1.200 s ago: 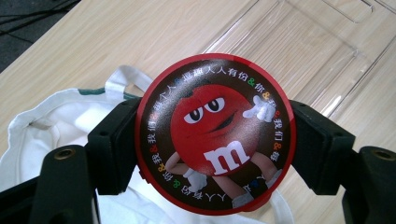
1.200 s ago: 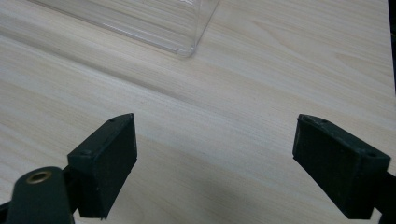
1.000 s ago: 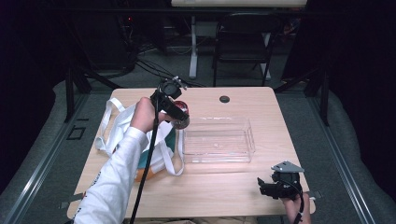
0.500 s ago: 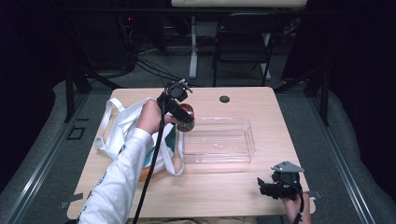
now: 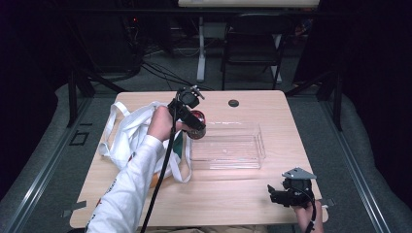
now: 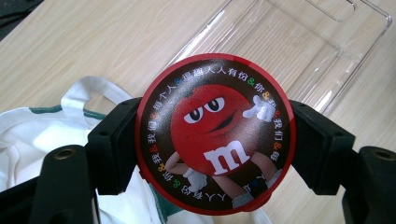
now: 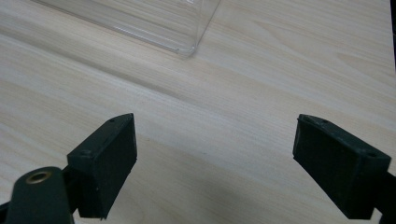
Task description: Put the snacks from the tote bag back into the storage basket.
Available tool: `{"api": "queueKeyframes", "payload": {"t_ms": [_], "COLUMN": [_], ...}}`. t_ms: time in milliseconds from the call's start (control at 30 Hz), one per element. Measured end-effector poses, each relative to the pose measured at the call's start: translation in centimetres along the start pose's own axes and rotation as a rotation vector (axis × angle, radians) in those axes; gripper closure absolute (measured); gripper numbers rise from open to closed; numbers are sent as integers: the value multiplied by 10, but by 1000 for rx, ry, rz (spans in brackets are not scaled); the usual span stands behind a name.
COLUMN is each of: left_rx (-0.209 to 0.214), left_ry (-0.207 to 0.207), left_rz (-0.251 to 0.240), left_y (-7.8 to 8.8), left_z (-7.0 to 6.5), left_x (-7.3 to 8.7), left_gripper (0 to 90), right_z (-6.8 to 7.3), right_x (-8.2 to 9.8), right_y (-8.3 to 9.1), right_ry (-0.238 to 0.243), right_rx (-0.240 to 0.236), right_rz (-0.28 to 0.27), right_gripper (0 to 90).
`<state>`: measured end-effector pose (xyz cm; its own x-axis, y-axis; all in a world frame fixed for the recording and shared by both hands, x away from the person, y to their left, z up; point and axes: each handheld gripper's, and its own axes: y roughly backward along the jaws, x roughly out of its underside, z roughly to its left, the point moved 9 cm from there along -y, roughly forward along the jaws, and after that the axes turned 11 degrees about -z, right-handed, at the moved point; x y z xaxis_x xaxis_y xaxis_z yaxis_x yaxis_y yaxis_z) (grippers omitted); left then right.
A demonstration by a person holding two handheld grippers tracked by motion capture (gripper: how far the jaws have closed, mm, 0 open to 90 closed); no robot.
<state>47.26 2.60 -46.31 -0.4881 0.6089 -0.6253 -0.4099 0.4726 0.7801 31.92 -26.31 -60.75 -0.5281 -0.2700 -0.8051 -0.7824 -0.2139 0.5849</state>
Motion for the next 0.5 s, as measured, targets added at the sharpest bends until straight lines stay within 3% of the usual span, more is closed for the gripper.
{"api": "queueKeyframes", "payload": {"t_ms": [500], "left_rx": [28], "left_ry": [10], "left_rz": [-2], "left_y": [-13], "left_z": [-13], "left_x": [2], "left_gripper": [259], "right_z": [1], "right_x": [0], "right_y": [-1], "right_ry": [-1], "right_rx": [-2], "right_rz": [3], "right_gripper": [129]}}
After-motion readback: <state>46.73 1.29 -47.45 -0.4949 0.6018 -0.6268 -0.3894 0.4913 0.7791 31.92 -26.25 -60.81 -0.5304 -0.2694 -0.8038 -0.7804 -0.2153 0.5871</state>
